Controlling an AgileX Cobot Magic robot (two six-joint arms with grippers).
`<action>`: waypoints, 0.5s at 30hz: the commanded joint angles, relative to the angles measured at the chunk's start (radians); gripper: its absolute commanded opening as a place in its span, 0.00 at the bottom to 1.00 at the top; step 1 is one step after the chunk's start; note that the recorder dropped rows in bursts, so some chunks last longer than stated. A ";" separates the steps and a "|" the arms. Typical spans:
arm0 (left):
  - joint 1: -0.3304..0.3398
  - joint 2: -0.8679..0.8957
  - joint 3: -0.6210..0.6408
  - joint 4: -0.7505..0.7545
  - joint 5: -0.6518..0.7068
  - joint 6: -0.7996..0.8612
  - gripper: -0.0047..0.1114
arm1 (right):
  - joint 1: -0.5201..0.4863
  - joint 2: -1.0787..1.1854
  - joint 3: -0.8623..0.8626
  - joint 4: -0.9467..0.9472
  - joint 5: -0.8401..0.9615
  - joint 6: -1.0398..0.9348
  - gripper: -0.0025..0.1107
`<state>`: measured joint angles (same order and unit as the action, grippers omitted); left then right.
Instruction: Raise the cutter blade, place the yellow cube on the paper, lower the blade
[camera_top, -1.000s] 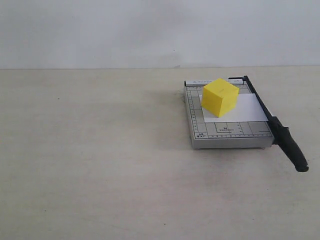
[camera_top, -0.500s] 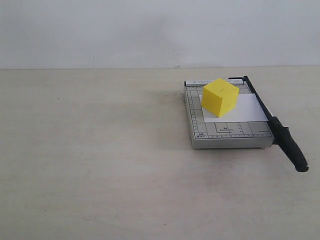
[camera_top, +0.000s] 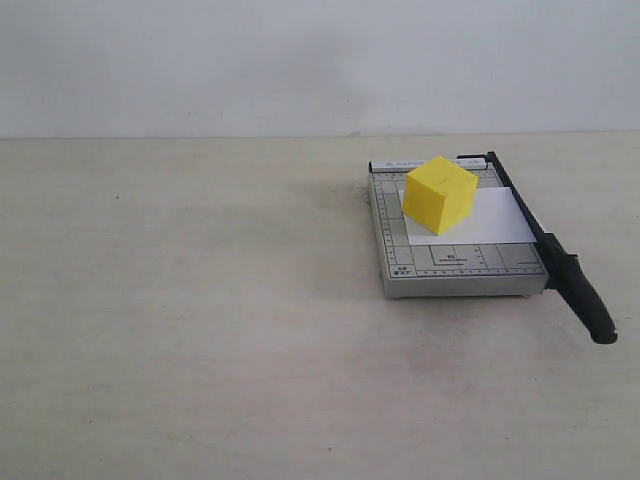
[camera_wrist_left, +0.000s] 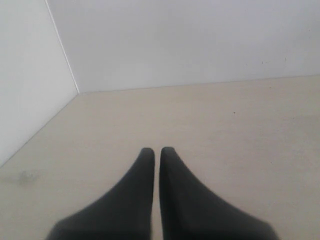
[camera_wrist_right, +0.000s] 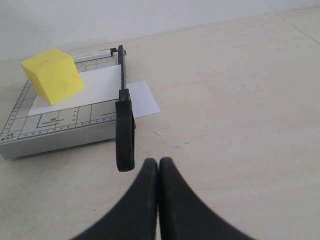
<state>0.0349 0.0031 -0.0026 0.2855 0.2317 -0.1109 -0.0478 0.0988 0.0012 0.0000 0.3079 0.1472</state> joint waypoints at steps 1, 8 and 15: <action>0.003 -0.003 0.003 -0.013 -0.006 -0.010 0.08 | -0.002 -0.008 -0.001 0.016 -0.004 -0.008 0.02; 0.003 -0.003 0.003 -0.013 -0.006 -0.010 0.08 | -0.002 -0.008 -0.001 0.016 -0.004 -0.006 0.02; 0.003 -0.003 0.003 -0.013 0.011 -0.010 0.08 | -0.002 -0.008 -0.001 0.016 -0.004 -0.004 0.02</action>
<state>0.0349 0.0031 -0.0026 0.2855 0.2317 -0.1109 -0.0478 0.0988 0.0012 0.0137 0.3079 0.1424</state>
